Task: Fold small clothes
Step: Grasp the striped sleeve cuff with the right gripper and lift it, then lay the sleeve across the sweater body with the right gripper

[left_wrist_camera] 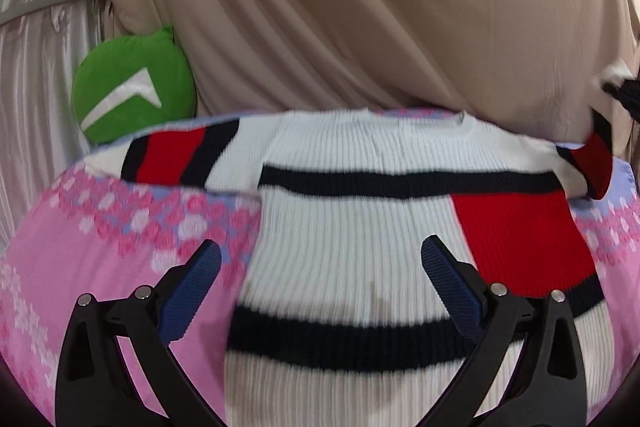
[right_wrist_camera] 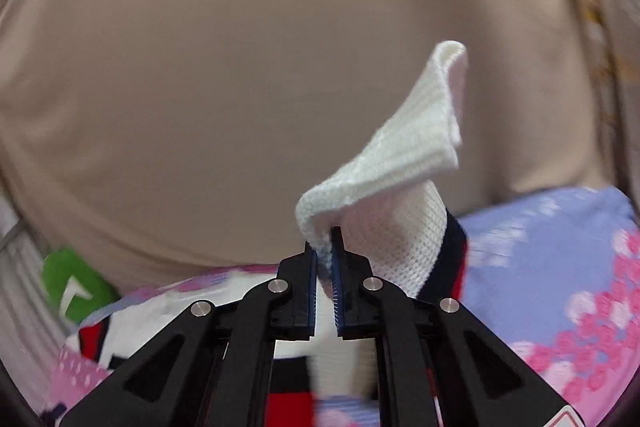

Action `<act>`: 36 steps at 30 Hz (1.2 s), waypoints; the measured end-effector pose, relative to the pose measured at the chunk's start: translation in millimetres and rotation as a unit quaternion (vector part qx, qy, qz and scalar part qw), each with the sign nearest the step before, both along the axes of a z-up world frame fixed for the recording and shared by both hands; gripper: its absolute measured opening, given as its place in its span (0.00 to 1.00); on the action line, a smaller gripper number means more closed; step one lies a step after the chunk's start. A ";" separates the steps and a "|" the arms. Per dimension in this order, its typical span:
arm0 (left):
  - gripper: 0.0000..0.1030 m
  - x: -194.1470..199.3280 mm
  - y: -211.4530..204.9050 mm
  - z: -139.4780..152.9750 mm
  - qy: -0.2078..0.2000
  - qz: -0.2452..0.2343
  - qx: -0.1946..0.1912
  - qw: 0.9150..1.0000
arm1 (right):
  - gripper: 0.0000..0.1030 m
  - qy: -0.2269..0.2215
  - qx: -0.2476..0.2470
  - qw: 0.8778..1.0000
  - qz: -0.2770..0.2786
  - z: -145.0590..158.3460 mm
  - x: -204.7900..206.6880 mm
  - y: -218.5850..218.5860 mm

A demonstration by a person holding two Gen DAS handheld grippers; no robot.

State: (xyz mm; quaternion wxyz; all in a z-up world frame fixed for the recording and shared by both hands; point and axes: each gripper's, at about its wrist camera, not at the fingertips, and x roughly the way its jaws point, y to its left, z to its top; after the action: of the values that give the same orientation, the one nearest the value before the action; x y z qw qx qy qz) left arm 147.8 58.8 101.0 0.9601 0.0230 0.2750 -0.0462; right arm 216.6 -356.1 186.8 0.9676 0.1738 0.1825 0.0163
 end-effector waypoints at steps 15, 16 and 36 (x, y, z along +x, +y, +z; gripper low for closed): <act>0.95 148.4 -20.3 -41.3 0.132 -0.069 -0.125 0.981 | 0.39 0.091 -0.047 0.993 0.063 -93.2 13.2 83.4; 0.95 154.8 -24.2 -44.0 0.132 -0.073 -0.131 0.980 | 0.40 0.101 -0.045 0.993 0.040 -96.9 9.7 67.4; 0.00 179.4 -44.7 -12.9 0.059 -0.063 -0.129 0.988 | 0.57 0.168 0.035 0.985 0.002 -142.8 17.5 -12.3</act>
State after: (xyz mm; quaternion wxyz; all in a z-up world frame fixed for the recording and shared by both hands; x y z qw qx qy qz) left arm 327.2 14.2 88.1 0.9322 -0.0863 0.3213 -0.1429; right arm 234.1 -368.4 44.0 0.9166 0.2076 0.3418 -0.0043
